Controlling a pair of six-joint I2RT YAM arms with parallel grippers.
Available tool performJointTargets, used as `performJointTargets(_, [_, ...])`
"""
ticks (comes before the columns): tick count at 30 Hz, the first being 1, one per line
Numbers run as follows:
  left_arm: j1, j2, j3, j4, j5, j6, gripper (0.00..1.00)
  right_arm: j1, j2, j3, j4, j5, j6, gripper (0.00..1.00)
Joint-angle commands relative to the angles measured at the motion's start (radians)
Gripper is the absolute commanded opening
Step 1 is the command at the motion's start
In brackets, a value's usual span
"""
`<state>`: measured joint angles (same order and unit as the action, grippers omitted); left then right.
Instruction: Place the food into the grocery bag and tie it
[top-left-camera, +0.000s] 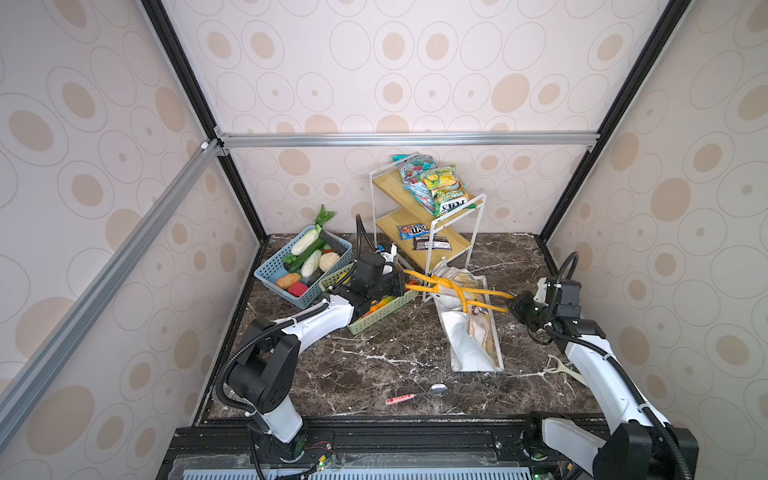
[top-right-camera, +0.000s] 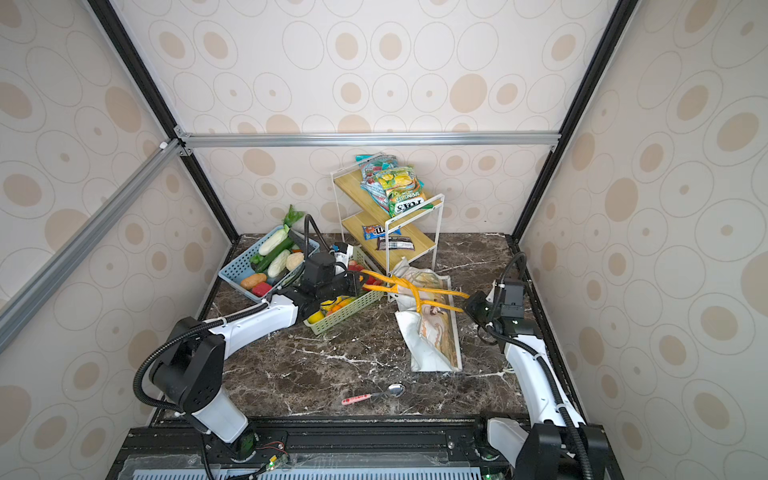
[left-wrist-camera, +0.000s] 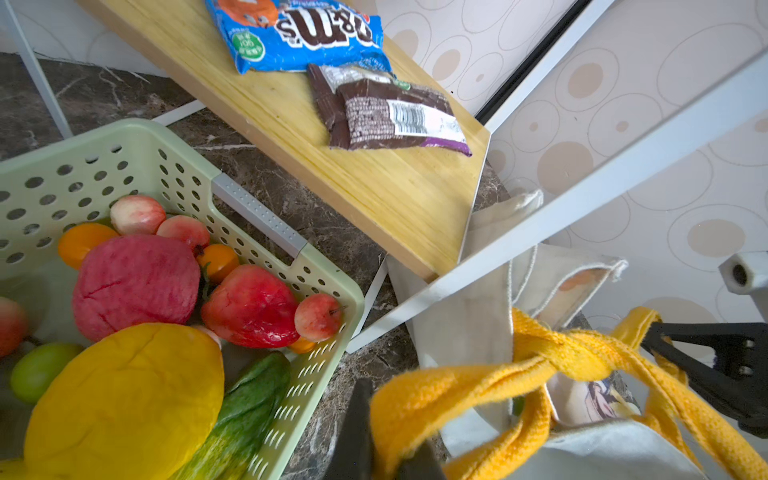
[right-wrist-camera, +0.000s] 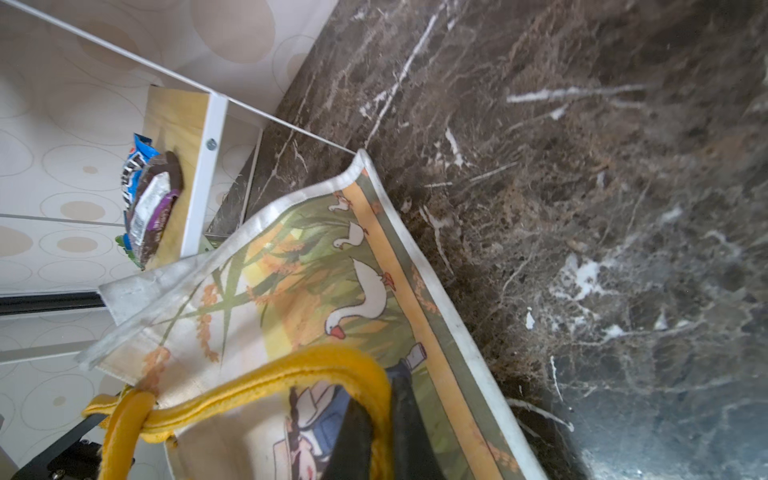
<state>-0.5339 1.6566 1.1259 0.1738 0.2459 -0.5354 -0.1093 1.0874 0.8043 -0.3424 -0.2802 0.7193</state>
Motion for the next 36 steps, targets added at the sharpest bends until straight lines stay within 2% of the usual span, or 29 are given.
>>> performJointTargets(1, [0.13, -0.053, 0.066, -0.049, -0.251, 0.0, 0.0, -0.104, -0.019, 0.068, -0.093, 0.262, -0.051, 0.0])
performJointTargets(7, [0.132, -0.035, 0.091, -0.076, -0.286, 0.016, 0.0, -0.182, 0.065, 0.051, -0.036, 0.193, -0.06, 0.0])
performJointTargets(12, [0.132, 0.003, 0.101, -0.085, -0.31, 0.017, 0.0, -0.196, 0.152, 0.005, 0.09, 0.137, -0.078, 0.0])
performJointTargets(15, [0.133, 0.027, 0.097, -0.094, -0.328, 0.012, 0.0, -0.196, 0.201, 0.016, 0.085, 0.13, -0.099, 0.0])
performJointTargets(21, [0.13, 0.051, 0.085, -0.086, -0.26, -0.01, 0.0, -0.196, 0.2, 0.012, 0.072, 0.089, -0.119, 0.01])
performJointTargets(24, [0.129, 0.061, 0.112, -0.105, -0.205, -0.012, 0.0, -0.196, 0.178, 0.033, 0.05, 0.037, -0.146, 0.05])
performJointTargets(28, [0.129, 0.052, 0.155, -0.123, -0.073, -0.003, 0.12, -0.196, 0.144, 0.073, 0.016, -0.088, -0.174, 0.14])
performJointTargets(32, [0.129, 0.049, 0.209, -0.148, 0.095, -0.005, 0.32, -0.196, 0.108, 0.117, 0.008, -0.233, -0.162, 0.29])
performJointTargets(36, [0.129, 0.028, 0.214, -0.121, 0.207, -0.039, 0.49, -0.196, 0.091, 0.163, -0.035, -0.285, -0.179, 0.39])
